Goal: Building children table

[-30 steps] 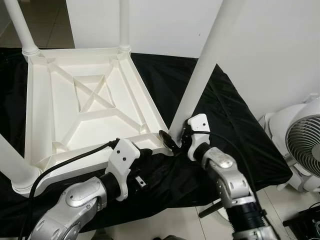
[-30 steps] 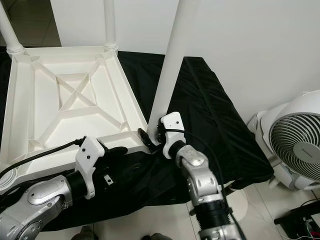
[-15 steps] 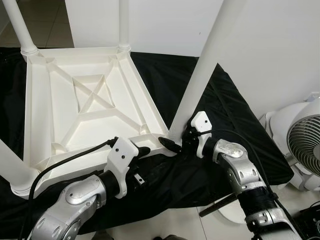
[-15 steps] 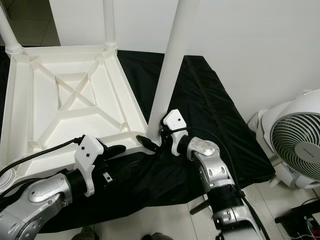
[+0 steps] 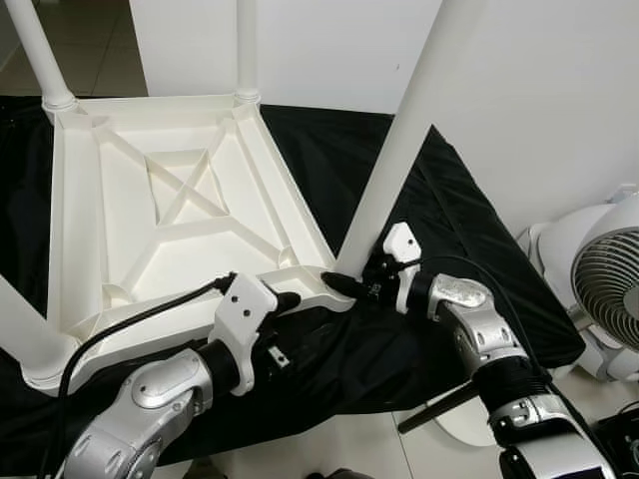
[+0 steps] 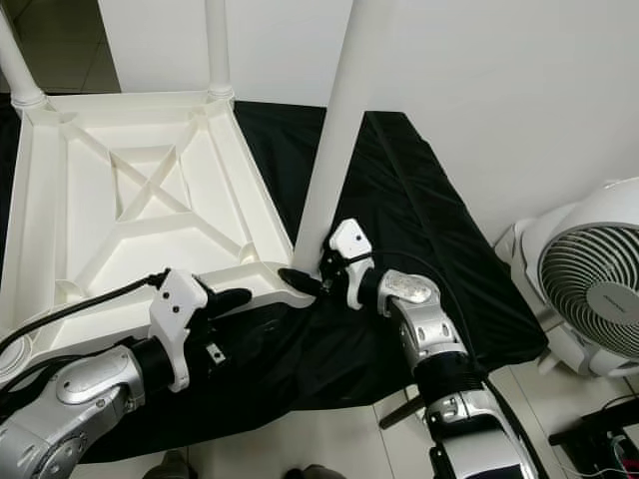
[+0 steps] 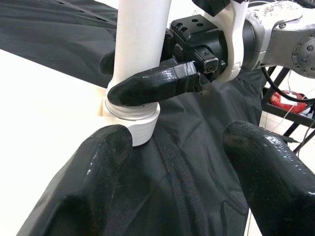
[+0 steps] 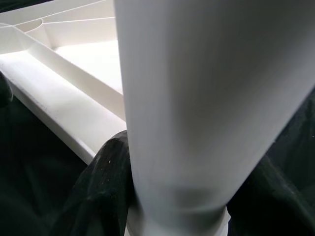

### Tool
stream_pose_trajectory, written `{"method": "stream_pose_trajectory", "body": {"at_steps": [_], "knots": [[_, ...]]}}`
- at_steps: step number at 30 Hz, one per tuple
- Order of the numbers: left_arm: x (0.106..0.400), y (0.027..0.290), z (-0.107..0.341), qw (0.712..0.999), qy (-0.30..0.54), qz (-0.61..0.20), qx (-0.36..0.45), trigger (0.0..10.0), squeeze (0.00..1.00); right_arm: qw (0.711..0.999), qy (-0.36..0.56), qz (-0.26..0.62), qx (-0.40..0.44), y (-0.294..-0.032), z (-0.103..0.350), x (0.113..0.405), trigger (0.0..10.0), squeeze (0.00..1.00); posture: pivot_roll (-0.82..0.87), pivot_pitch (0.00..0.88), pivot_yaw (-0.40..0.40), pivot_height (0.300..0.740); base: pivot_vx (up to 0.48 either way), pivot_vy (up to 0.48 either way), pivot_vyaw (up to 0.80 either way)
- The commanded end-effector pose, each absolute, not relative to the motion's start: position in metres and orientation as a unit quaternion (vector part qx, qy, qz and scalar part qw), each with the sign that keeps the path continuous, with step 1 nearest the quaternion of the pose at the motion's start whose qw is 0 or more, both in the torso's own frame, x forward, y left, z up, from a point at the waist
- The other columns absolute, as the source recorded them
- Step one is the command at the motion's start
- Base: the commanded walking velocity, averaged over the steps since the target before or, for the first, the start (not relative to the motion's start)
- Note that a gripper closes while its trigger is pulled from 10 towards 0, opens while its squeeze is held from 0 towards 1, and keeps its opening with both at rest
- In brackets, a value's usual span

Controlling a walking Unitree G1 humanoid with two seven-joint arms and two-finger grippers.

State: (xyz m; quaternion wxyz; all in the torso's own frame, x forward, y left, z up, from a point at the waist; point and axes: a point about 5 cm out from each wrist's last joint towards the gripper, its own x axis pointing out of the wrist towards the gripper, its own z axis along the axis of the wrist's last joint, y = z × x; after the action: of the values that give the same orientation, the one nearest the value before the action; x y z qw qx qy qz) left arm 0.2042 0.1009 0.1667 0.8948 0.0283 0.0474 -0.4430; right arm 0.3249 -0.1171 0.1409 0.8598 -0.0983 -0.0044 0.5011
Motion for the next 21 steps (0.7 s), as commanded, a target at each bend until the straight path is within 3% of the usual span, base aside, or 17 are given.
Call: {"method": "stream_pose_trajectory", "body": {"at_steps": [1, 3, 4, 12, 17, 21], "knots": [[0.203, 0.099, 0.166, 0.898, 0.046, -0.437, 0.029, 10.0, 0.00, 0.865, 0.015, 0.490, -0.105, -0.117, 0.130, 0.323, 7.8, 0.00, 0.20, 0.067, -0.114, 0.740, 0.000, 0.000, 0.00], [0.203, 0.099, 0.165, 0.898, 0.046, -0.437, 0.029, 10.0, 0.00, 0.870, 0.015, 0.482, -0.104, -0.118, 0.129, 0.323, 7.8, 0.00, 0.20, 0.067, -0.114, 0.740, 0.000, 0.000, 0.00], [0.203, 0.099, 0.164, 0.898, 0.047, -0.436, 0.031, 10.0, 0.00, 0.877, 0.015, 0.470, -0.097, -0.118, 0.127, 0.323, 10.0, 0.00, 0.20, 0.064, -0.118, 0.740, 0.000, 0.000, 0.00], [0.206, 0.100, 0.162, 0.903, 0.049, -0.425, 0.040, 10.0, 0.00, 0.909, 0.002, 0.414, -0.046, -0.110, 0.127, 0.316, 10.0, 0.00, 0.20, 0.057, -0.128, 0.740, 0.000, 0.000, 0.00], [0.209, 0.102, 0.159, 0.910, 0.050, -0.409, 0.050, 10.0, 0.00, 0.945, 0.003, 0.326, 0.000, -0.094, 0.126, 0.304, 10.0, 0.00, 0.21, 0.052, -0.132, 0.740, 0.000, 0.000, 0.00], [0.210, 0.103, 0.158, 0.912, 0.052, -0.403, 0.056, 10.0, 0.00, 0.958, 0.007, 0.288, 0.002, -0.090, 0.125, 0.302, 10.0, 0.00, 0.21, 0.052, -0.134, 0.740, 0.000, 0.000, 0.00]]}}
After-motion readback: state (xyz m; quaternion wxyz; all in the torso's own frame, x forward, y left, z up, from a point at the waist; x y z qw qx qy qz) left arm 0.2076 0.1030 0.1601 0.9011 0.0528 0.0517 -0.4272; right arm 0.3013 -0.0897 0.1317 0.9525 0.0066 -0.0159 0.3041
